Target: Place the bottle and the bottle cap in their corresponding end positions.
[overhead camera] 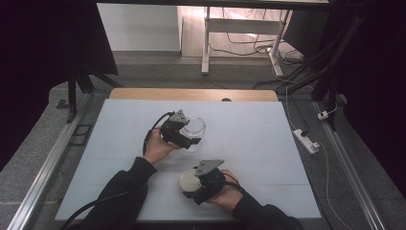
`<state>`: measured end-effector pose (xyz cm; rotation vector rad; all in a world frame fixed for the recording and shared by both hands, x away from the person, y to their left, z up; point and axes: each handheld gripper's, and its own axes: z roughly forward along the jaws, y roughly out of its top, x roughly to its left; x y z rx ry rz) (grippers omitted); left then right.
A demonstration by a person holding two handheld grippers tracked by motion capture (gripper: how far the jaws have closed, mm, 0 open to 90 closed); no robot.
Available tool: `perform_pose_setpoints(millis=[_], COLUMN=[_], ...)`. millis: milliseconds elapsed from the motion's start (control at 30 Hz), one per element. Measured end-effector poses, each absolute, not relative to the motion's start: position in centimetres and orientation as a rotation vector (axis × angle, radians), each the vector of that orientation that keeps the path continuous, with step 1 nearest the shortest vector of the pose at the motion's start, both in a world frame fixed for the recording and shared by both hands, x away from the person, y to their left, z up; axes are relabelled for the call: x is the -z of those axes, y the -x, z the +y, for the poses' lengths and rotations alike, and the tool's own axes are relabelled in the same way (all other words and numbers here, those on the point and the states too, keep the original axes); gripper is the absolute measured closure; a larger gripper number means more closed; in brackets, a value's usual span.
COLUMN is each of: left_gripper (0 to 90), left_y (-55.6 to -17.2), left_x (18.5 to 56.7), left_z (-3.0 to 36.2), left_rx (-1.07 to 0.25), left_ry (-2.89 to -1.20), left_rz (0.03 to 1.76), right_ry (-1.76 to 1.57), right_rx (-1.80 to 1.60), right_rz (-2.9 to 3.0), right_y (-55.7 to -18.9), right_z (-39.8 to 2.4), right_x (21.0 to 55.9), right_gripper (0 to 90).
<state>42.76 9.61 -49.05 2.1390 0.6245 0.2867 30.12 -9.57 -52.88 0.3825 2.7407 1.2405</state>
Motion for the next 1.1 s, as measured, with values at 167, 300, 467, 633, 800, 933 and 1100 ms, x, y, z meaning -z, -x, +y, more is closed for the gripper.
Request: perform_pose_setpoints(millis=[167,300,467,633,800,933,1100], left_gripper=[7.6,7.6,7.6,7.6,7.4,7.1,6.8], left_y=[-43.0,-43.1,-43.1,-43.2,-43.4,-43.4,-43.3], left_x=[49.5,49.9,50.2,50.6,50.6,50.5,50.5], left_z=[9.6,9.4,9.3,9.3,9.4,9.6,9.7], left_rx=[-0.281,-0.278,-0.286,-0.294,-0.281,-0.265,-0.270], left_ry=[-2.136,-2.141,-2.147,-2.157,-2.170,-2.184,-2.183], left_rz=[0.627,0.625,0.623,0.619,0.611,0.617,0.628], right_ry=[-0.385,-0.382,-0.375,-0.371,-0.373,-0.387,-0.396], right_rx=[-1.227,-1.209,-1.188,-1.151,-1.116,-1.109,-1.110], right_rz=[2.739,2.741,2.744,2.764,2.772,2.772,2.769], right_y=[-30.5,-30.8,-30.9,-31.1,-31.1,-31.1,-31.1], right_z=[-9.4,-9.4,-9.3,-9.1,-8.9,-8.9,-8.9], right_x=[53.4,53.9,53.9,54.1,54.2,54.1,54.1], right_gripper=[7.1,7.1,7.0,6.9,6.6,6.6,6.5])
